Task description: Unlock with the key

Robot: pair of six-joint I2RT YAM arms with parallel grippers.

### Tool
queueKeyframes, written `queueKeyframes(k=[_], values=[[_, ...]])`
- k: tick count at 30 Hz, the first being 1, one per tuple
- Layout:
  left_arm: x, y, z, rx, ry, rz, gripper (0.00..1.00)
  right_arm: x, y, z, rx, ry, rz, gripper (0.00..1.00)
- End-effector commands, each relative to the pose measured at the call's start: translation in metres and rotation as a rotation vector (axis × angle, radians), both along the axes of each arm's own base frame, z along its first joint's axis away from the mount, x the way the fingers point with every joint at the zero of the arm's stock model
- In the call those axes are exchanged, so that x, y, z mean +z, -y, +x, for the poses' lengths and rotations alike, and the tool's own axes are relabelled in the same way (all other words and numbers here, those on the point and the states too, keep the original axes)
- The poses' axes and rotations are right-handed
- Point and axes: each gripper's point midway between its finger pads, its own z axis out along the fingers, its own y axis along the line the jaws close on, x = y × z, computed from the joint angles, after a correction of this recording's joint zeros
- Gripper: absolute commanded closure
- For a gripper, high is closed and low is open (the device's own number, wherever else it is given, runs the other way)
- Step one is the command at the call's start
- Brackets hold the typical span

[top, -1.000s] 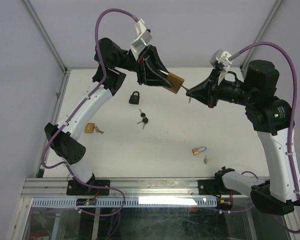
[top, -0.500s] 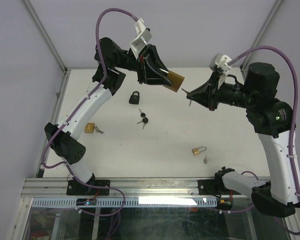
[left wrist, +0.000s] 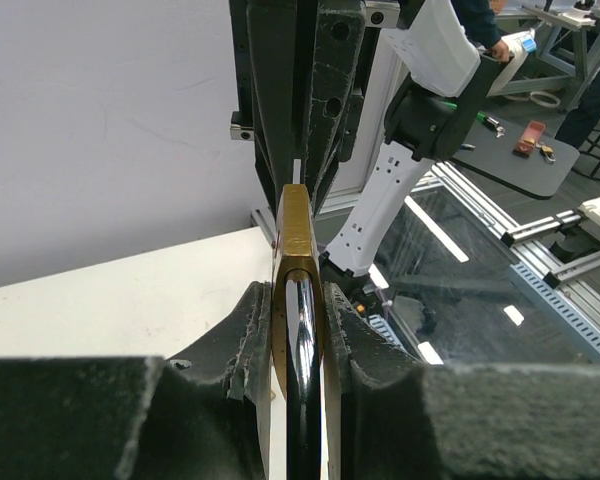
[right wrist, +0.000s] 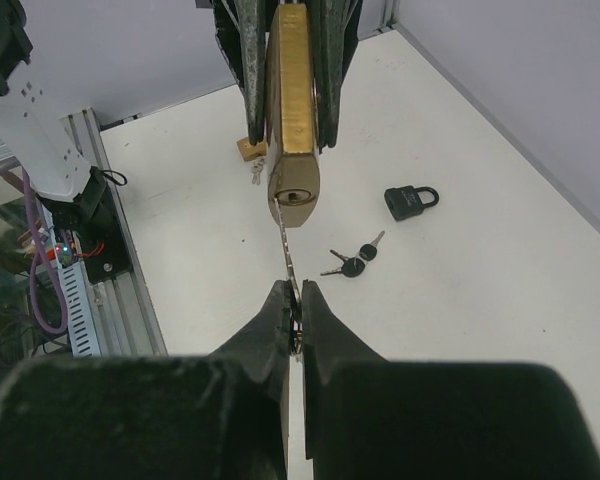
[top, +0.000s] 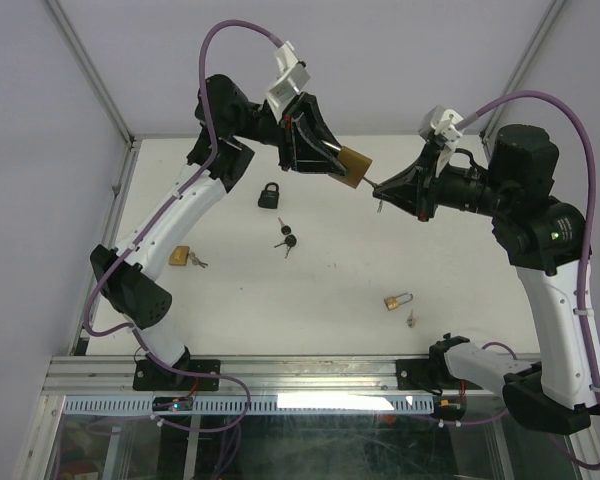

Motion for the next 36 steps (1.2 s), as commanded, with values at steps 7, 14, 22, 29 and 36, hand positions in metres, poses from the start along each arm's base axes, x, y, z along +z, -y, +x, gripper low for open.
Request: queueKeyframes(k=[7, 14, 22, 29, 36], values=[[0.024, -0.004, -0.015, 0.001, 0.107, -0.076, 1.00, 0.011, 0.004, 0.006, -0.050, 0.058, 0.007, 1.00], [0.024, -0.005, -0.017, 0.001, 0.107, -0.075, 1.00, 0.012, 0.004, 0.004, -0.041, 0.055, 0.012, 1.00], [0.024, -0.001, -0.017, 0.016, 0.109, -0.075, 1.00, 0.011, 0.004, 0.004, -0.046, 0.042, 0.013, 1.00], [0.019, 0.004, -0.014, 0.042, 0.110, -0.066, 1.00, 0.007, 0.001, 0.003, -0.028, 0.040, 0.001, 1.00], [0.014, 0.004, -0.011, 0.057, 0.123, -0.058, 1.00, -0.017, -0.003, -0.005, 0.030, 0.011, -0.059, 1.00]])
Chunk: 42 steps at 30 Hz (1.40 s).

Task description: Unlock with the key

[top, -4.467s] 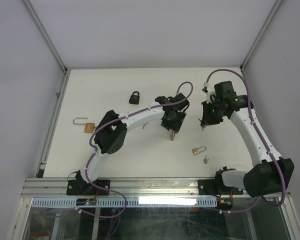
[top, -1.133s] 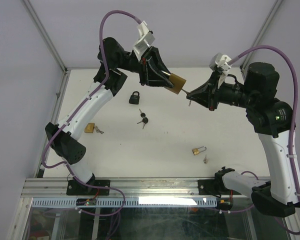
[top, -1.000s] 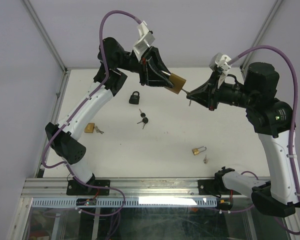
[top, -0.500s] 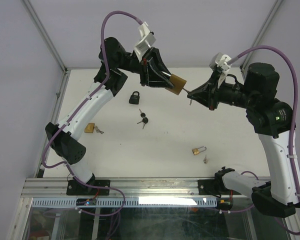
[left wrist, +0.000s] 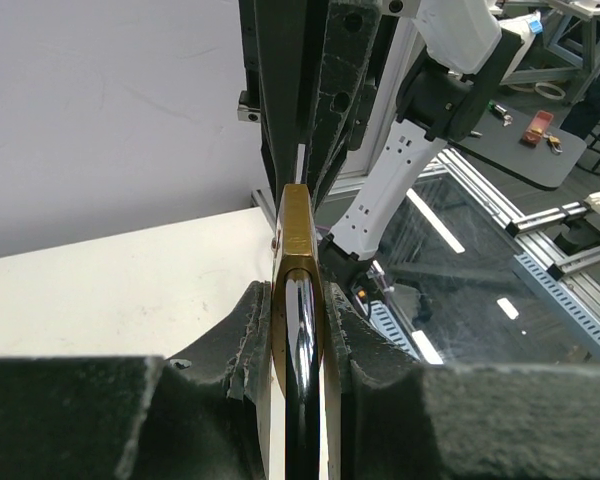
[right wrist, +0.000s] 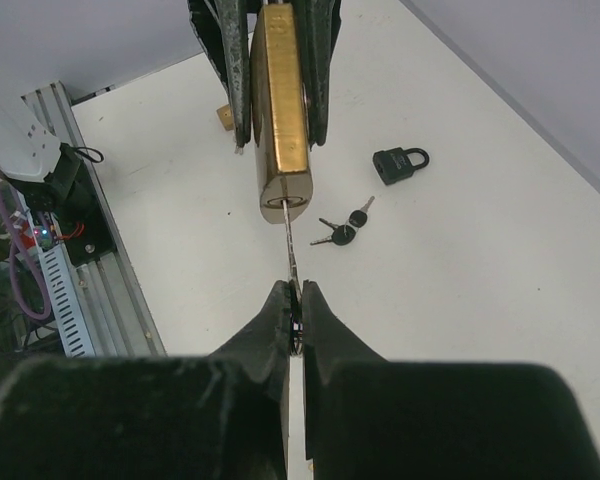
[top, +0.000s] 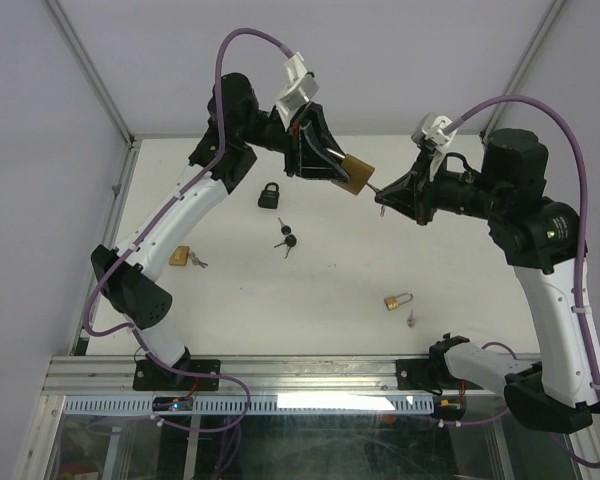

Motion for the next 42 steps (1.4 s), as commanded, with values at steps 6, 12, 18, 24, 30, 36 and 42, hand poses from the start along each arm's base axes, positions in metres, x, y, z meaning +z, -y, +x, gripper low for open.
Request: queueKeyframes(k=[6, 12, 18, 24, 30, 36, 42], values=[[0.038, -0.004, -0.018, 0.043, 0.170, -0.107, 1.00, -0.001, -0.008, -0.008, 0.069, 0.057, -0.023, 1.00], [0.002, 0.005, -0.007, 0.099, 0.179, -0.044, 1.00, 0.019, -0.010, -0.003, 0.053, 0.107, 0.016, 1.00], [-0.023, 0.018, -0.011, 0.100, 0.163, -0.001, 1.00, 0.036, -0.020, 0.003, 0.093, 0.143, 0.055, 1.00], [-0.033, 0.027, -0.018, 0.065, 0.122, -0.004, 1.00, 0.047, -0.036, 0.005, 0.194, 0.187, 0.107, 1.00], [-0.033, 0.028, -0.015, 0.100, 0.178, -0.031, 1.00, 0.049, -0.043, -0.010, 0.304, 0.158, 0.155, 1.00], [-0.036, 0.032, -0.015, 0.089, 0.178, -0.031, 1.00, 0.056, -0.042, -0.007, 0.321, 0.164, 0.208, 1.00], [-0.055, 0.037, -0.013, 0.098, 0.071, -0.006, 1.00, 0.050, -0.038, 0.001, 0.279, 0.200, 0.181, 1.00]])
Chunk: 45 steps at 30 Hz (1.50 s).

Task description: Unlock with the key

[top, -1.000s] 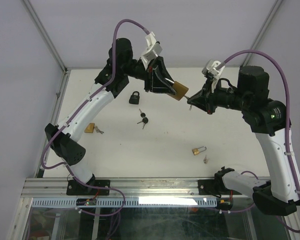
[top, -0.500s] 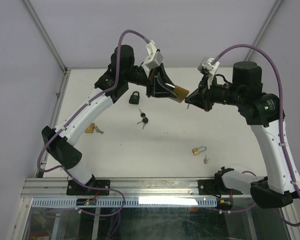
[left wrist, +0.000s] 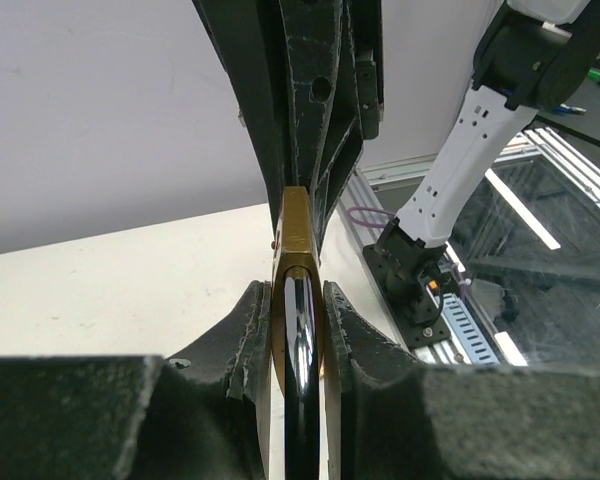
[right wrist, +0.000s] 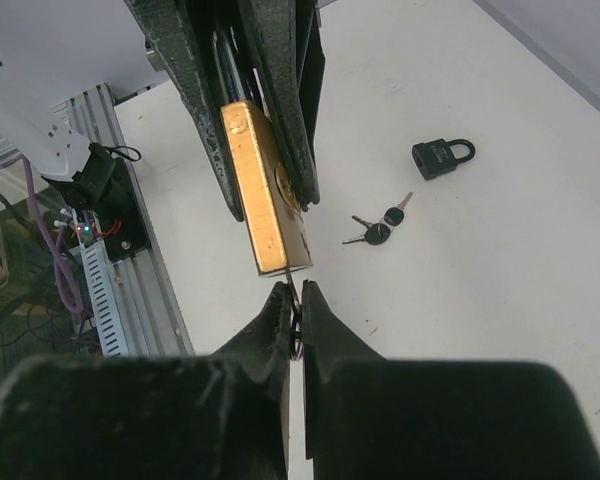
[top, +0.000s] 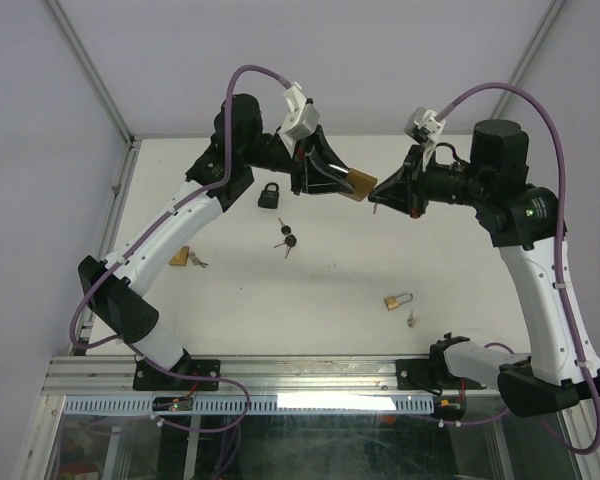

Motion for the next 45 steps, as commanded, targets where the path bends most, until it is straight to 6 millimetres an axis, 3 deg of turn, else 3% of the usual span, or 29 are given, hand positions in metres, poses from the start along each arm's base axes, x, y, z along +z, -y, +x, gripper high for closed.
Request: queueKeyframes(k=[1, 5, 9, 15, 19, 20, 23, 29, 35, 40, 45], values=[[-0.021, 0.023, -0.012, -0.029, -0.078, -0.014, 1.00, 0.063, -0.022, -0.012, 0.175, 0.324, 0.137, 1.00], [-0.010, 0.016, -0.006, -0.007, -0.089, -0.061, 1.00, 0.050, -0.010, -0.011, 0.122, 0.371, 0.094, 1.00], [-0.009, 0.025, -0.015, -0.022, -0.023, -0.075, 1.00, 0.055, -0.019, -0.011, 0.168, 0.353, 0.160, 1.00], [-0.040, 0.039, -0.026, -0.039, -0.077, -0.003, 1.00, 0.067, -0.025, -0.002, 0.194, 0.372, 0.180, 1.00], [-0.037, 0.037, -0.025, -0.022, -0.075, -0.022, 1.00, 0.066, -0.025, -0.005, 0.218, 0.357, 0.170, 1.00], [-0.035, 0.035, -0.023, -0.011, -0.074, -0.026, 1.00, 0.062, -0.023, -0.005, 0.208, 0.361, 0.149, 0.97], [-0.025, 0.025, -0.011, 0.034, -0.100, -0.043, 1.00, 0.044, -0.011, -0.004, 0.140, 0.355, 0.083, 0.62], [0.000, 0.004, 0.001, 0.099, -0.109, -0.106, 1.00, 0.009, 0.009, -0.008, 0.048, 0.276, 0.006, 0.39], [0.003, 0.000, -0.001, 0.102, -0.089, -0.125, 1.00, -0.003, 0.010, -0.010, 0.026, 0.210, 0.031, 0.04], [0.005, -0.003, -0.002, 0.094, -0.081, -0.138, 1.00, -0.002, 0.011, -0.005, 0.011, 0.203, 0.033, 0.03], [0.011, -0.006, -0.005, 0.089, -0.073, -0.165, 1.00, -0.015, 0.018, -0.005, 0.025, 0.171, 0.020, 0.11]])
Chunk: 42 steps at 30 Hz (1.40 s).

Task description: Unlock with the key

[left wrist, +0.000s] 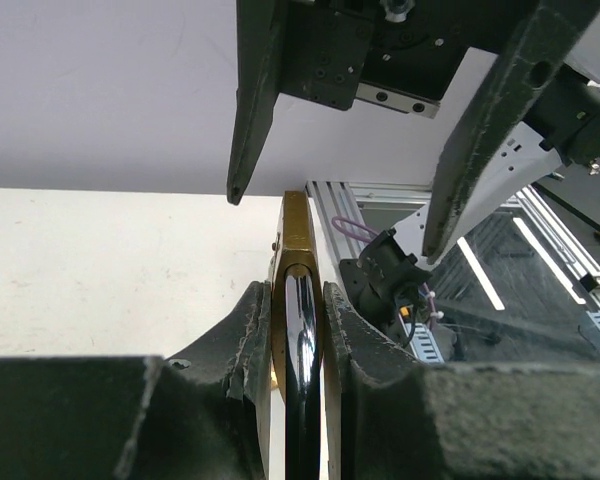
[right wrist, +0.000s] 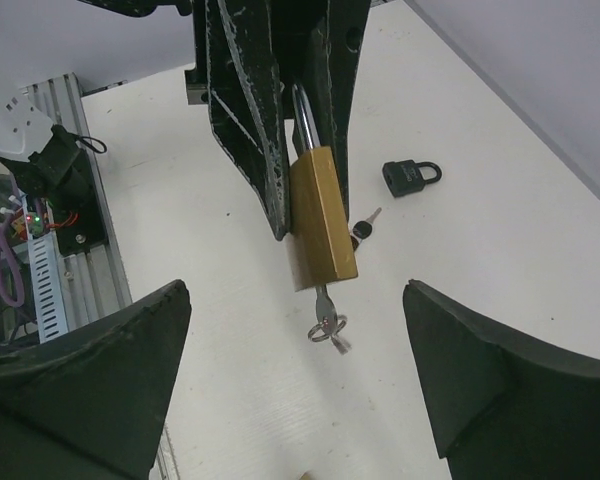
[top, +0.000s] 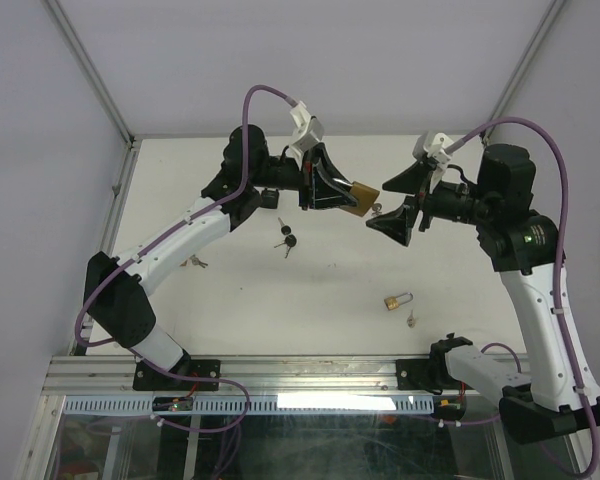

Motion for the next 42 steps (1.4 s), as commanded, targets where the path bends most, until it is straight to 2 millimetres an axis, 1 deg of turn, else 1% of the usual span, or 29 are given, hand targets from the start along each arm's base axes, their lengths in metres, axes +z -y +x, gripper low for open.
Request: queueKeyframes(k=[1, 4, 7, 11, 13, 16, 17, 18, 20, 21, 23, 24, 27, 29, 32, 33, 34, 35, 36, 37, 38, 42], values=[[0.058, -0.015, -0.014, 0.012, 0.157, -0.159, 1.00, 0.003, 0.002, -0.001, 0.048, 0.000, 0.030, 0.13], [0.059, -0.015, -0.015, 0.001, 0.155, -0.166, 1.00, 0.007, 0.002, 0.000, 0.075, -0.039, 0.041, 0.21], [0.062, -0.018, -0.015, 0.005, 0.165, -0.174, 1.00, 0.007, 0.004, -0.006, 0.109, -0.035, 0.058, 0.37], [0.061, -0.020, -0.015, 0.004, 0.166, -0.179, 1.00, 0.002, 0.007, -0.002, 0.105, -0.061, 0.076, 0.61], [0.062, -0.020, -0.015, -0.004, 0.173, -0.181, 1.00, 0.005, 0.007, 0.001, 0.103, -0.065, 0.086, 0.68], [0.064, -0.020, -0.015, -0.009, 0.178, -0.188, 1.00, 0.008, 0.006, 0.003, 0.100, -0.068, 0.107, 0.70], [0.065, -0.019, -0.015, -0.011, 0.175, -0.191, 1.00, 0.006, 0.006, 0.004, 0.101, -0.078, 0.113, 0.68], [0.066, -0.019, -0.015, -0.014, 0.177, -0.195, 1.00, 0.005, 0.005, 0.004, 0.103, -0.082, 0.119, 0.66], [0.067, -0.018, -0.015, -0.017, 0.179, -0.200, 1.00, 0.000, 0.004, 0.006, 0.097, -0.104, 0.134, 0.57], [0.067, -0.018, -0.015, -0.020, 0.180, -0.203, 1.00, -0.001, 0.004, 0.008, 0.093, -0.111, 0.142, 0.56], [0.068, -0.017, -0.016, -0.028, 0.178, -0.207, 1.00, -0.003, 0.003, 0.010, 0.097, -0.119, 0.150, 0.57], [0.067, -0.017, -0.017, -0.032, 0.175, -0.207, 1.00, -0.003, 0.002, 0.011, 0.101, -0.121, 0.152, 0.59], [0.067, -0.016, -0.017, -0.036, 0.172, -0.206, 1.00, 0.006, 0.000, 0.009, 0.133, -0.097, 0.162, 0.66], [0.068, -0.016, -0.017, -0.041, 0.176, -0.207, 1.00, 0.009, -0.001, 0.008, 0.143, -0.091, 0.169, 0.66], [0.068, -0.016, -0.017, -0.043, 0.179, -0.206, 1.00, 0.009, -0.001, 0.008, 0.148, -0.088, 0.167, 0.61], [0.068, -0.015, -0.017, -0.044, 0.178, -0.205, 1.00, 0.009, -0.001, 0.008, 0.148, -0.087, 0.167, 0.61], [0.067, -0.015, -0.017, -0.045, 0.178, -0.205, 1.00, 0.009, -0.001, 0.008, 0.152, -0.089, 0.169, 0.64], [0.067, -0.015, -0.016, -0.046, 0.177, -0.204, 1.00, 0.010, -0.002, 0.008, 0.160, -0.095, 0.172, 0.70], [0.067, -0.014, -0.017, -0.047, 0.179, -0.206, 1.00, 0.011, -0.002, 0.008, 0.165, -0.102, 0.175, 0.77], [0.067, -0.014, -0.017, -0.049, 0.182, -0.208, 1.00, 0.012, -0.003, 0.008, 0.168, -0.111, 0.178, 0.87], [0.067, -0.014, -0.018, -0.051, 0.187, -0.210, 1.00, 0.012, -0.003, 0.008, 0.168, -0.114, 0.179, 1.00], [0.067, -0.011, -0.018, -0.052, 0.199, -0.218, 1.00, 0.013, -0.003, 0.004, 0.170, -0.131, 0.187, 1.00]])
